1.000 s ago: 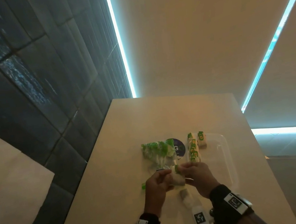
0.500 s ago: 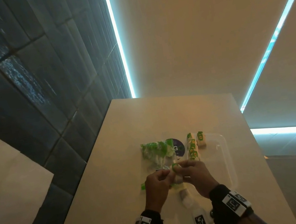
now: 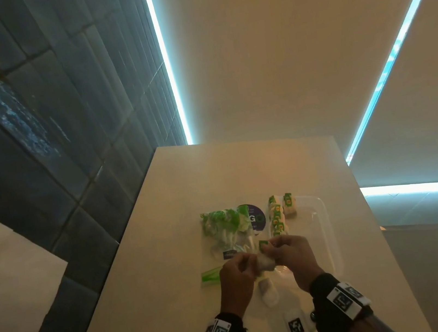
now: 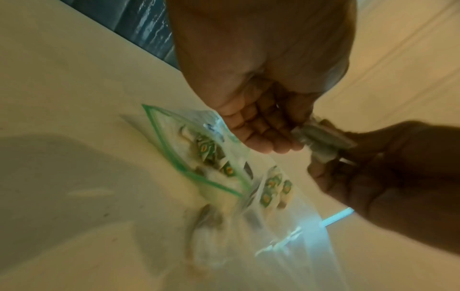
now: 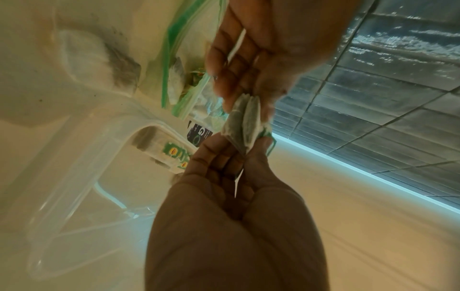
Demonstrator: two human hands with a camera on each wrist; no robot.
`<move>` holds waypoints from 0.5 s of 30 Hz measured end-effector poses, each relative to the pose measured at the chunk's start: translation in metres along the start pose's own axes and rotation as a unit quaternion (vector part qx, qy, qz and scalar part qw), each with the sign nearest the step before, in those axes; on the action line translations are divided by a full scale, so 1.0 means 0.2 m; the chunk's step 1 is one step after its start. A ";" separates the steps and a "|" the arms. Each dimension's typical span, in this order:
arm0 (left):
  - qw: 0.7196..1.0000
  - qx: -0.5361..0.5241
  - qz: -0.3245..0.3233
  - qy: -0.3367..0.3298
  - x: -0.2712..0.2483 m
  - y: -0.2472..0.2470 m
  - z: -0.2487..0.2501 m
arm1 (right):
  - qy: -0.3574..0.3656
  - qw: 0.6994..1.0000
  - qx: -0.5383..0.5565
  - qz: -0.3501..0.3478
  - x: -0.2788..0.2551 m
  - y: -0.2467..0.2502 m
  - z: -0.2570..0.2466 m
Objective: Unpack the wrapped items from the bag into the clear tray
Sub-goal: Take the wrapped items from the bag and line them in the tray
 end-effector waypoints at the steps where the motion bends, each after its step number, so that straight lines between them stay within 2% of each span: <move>1: 0.999 0.034 -0.008 -0.004 0.00 -0.03 -0.03 | -0.002 1.000 0.001 0.006 0.00 0.02 0.00; 3: 0.984 0.160 -0.072 -0.029 -0.03 -0.12 -0.11 | -0.007 1.000 0.009 0.008 0.00 0.06 -0.01; 5: 0.935 0.314 -0.150 -0.067 -0.08 -0.22 -0.19 | -0.015 1.000 0.021 0.003 -0.01 0.08 -0.01; 6: 0.914 0.359 -0.167 -0.083 -0.10 -0.25 -0.22 | -0.018 0.999 0.027 0.000 -0.02 0.09 -0.02; 9: 0.888 0.417 -0.155 -0.119 -0.12 -0.26 -0.23 | -0.021 0.999 0.038 -0.005 -0.03 0.11 -0.02; 12: 0.872 0.457 -0.139 -0.110 -0.13 -0.25 -0.21 | -0.022 0.999 0.042 -0.004 -0.03 0.12 -0.02; 15: 0.867 0.474 -0.120 -0.094 -0.13 -0.21 -0.22 | -0.023 0.999 0.041 -0.005 -0.03 0.14 -0.02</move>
Point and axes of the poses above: each hand's wrist, its own x-axis towards the middle knuckle, its own y-axis out of the back of the hand, z = x × y, the point moved 9 cm from there along x, towards the middle knuckle, and after that the axes turned 5 degrees about x, right-handed, at the moved point
